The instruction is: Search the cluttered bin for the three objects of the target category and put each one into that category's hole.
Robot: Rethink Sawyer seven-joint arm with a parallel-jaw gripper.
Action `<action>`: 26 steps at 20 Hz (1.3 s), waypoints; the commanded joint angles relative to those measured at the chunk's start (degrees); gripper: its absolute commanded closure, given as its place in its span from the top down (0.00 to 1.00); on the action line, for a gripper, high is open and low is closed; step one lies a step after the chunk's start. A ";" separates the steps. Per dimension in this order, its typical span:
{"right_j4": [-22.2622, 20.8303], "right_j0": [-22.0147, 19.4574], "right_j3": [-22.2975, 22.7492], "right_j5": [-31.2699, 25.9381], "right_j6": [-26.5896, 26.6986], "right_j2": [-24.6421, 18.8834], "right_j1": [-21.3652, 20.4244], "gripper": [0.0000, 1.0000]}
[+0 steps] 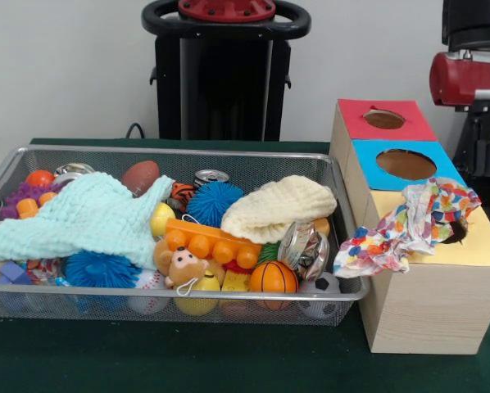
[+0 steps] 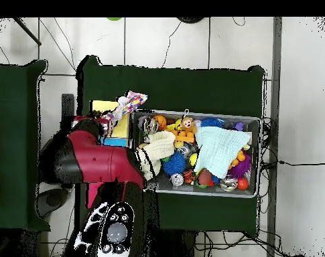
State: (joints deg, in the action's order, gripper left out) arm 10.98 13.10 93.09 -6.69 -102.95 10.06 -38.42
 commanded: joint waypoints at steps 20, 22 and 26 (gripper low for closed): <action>-0.38 0.55 -0.43 -4.41 -8.10 2.33 7.35 0.00; -0.50 0.35 -0.15 -2.90 -8.26 2.03 8.60 0.00; -0.65 -0.14 0.59 -1.12 -8.49 0.99 9.83 0.00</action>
State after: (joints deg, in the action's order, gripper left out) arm 11.00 14.15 93.05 -6.68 -102.95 13.76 -33.36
